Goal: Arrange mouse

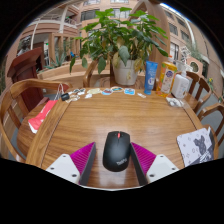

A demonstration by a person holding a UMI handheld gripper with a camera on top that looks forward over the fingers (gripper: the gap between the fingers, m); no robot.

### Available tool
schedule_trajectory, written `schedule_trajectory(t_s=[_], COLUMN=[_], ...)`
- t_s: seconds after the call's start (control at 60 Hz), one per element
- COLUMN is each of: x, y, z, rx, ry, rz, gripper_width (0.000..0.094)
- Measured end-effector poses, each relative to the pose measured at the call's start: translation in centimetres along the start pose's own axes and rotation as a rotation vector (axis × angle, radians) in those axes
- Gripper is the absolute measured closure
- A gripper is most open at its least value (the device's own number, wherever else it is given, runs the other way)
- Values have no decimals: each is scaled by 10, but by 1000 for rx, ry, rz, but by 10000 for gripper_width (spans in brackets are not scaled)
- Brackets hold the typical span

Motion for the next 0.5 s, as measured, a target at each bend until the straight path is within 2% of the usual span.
schedule_trajectory(t_s=[0.033,0.083,0.1,0.283,0.383,0.433,0.5], x=[3,3,3,2,4,14,42], y=[1,3,4,4,-2,-18,-57], z=[4,8,11,13,11,11,10], rx=[-11,-9,0,2,20,51,104], ry=[-25,-43,-43,-51,-55,-61,-57], rz=[-15,-20,-20,-37,-35,-61,-154], gripper_width=[304,456,475,573,587,585,584])
Point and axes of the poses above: the point between the fingertips, and its own axes, seen from behind it with the camera up: z to the left, x up, y forward, the way the camera looks, the point moved 9 cm from there along -y, backward, against the way the camera looks, and after that the axes turned 6 degrees about y, right-handed, at the moved point
